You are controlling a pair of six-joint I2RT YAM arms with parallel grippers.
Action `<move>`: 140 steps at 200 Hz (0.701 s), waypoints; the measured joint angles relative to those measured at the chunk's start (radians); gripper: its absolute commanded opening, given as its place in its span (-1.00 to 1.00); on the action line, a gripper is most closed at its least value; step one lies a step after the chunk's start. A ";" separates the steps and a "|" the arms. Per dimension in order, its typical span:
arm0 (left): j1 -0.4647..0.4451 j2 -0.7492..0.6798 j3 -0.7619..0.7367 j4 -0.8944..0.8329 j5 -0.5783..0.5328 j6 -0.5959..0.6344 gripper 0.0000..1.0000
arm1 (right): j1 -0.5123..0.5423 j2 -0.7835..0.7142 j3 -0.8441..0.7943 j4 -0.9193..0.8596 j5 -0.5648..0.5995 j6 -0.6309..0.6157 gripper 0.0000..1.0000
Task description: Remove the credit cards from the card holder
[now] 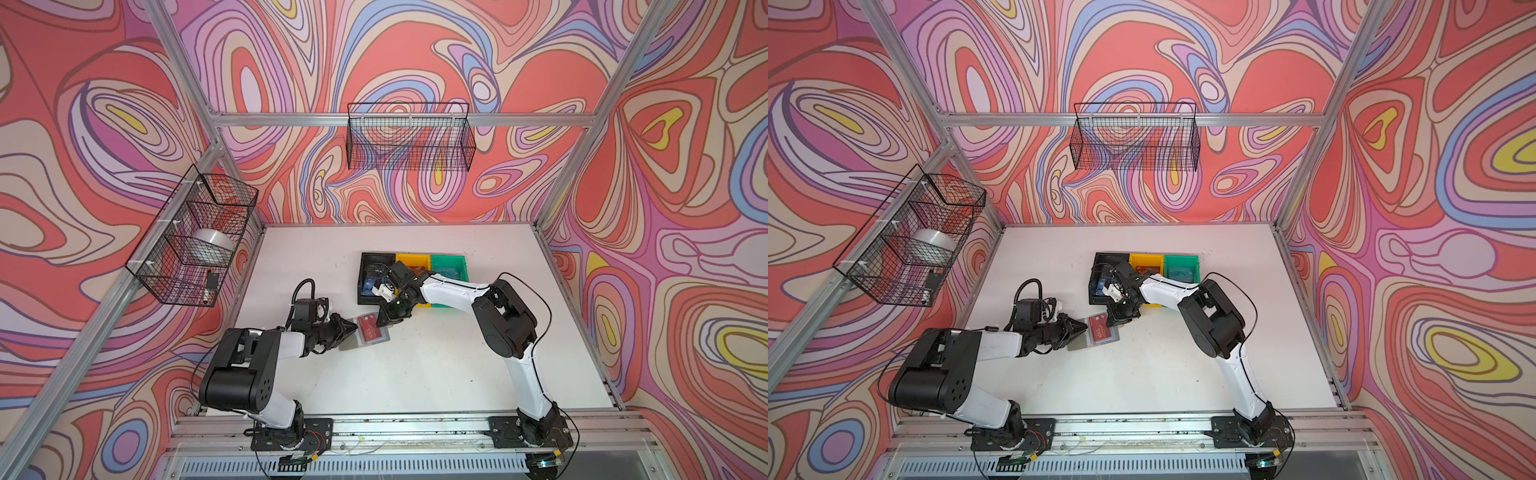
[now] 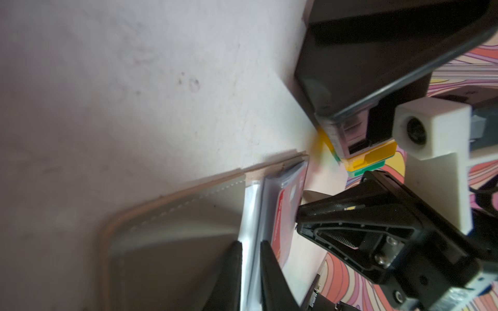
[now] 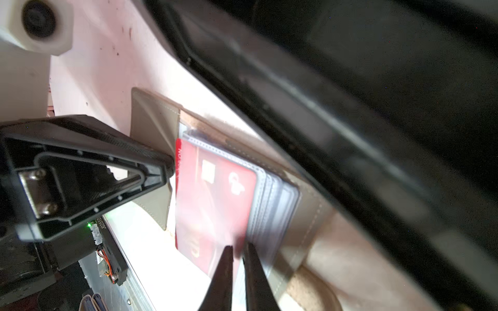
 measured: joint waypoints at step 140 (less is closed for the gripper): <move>-0.013 -0.006 -0.024 0.068 -0.001 -0.042 -0.61 | 0.013 0.004 -0.003 0.018 -0.008 0.008 -0.75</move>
